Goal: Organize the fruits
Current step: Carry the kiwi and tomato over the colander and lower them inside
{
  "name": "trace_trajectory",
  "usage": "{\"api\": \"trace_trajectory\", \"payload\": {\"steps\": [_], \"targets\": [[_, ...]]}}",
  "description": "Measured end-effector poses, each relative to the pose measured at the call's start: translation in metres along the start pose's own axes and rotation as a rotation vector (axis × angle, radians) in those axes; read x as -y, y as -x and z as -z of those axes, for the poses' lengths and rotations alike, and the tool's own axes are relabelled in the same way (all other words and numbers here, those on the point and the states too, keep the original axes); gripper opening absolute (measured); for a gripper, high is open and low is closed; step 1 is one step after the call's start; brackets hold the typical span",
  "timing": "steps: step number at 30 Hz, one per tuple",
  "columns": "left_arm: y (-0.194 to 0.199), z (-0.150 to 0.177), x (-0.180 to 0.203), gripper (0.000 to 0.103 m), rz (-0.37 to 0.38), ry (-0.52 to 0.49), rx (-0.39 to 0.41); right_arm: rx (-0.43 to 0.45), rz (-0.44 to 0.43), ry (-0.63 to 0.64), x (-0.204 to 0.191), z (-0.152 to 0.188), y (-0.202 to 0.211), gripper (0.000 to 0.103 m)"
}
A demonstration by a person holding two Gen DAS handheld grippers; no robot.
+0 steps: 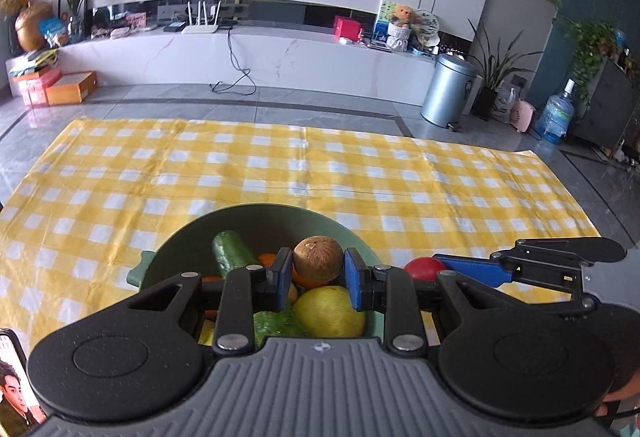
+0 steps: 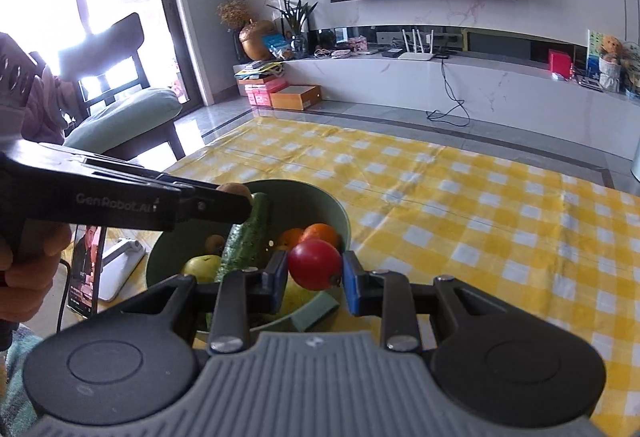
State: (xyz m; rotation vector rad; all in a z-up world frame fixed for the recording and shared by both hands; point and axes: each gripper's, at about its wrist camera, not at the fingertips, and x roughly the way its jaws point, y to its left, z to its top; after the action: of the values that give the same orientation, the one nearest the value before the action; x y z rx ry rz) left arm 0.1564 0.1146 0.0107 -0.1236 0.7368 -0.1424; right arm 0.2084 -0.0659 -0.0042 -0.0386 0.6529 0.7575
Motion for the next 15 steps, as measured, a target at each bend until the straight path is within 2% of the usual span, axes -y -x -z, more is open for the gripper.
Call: {"api": "trace_trajectory", "payload": {"steps": [6,15], "targets": [[-0.022,-0.003,-0.017,0.031,0.039,0.016,-0.037,-0.064,0.007,0.095,-0.015,-0.011,-0.029,0.026],[-0.046,0.003,-0.015,0.031,0.067,-0.065,-0.112,-0.134,0.054,0.209,-0.012,-0.018,-0.054,0.026]]}}
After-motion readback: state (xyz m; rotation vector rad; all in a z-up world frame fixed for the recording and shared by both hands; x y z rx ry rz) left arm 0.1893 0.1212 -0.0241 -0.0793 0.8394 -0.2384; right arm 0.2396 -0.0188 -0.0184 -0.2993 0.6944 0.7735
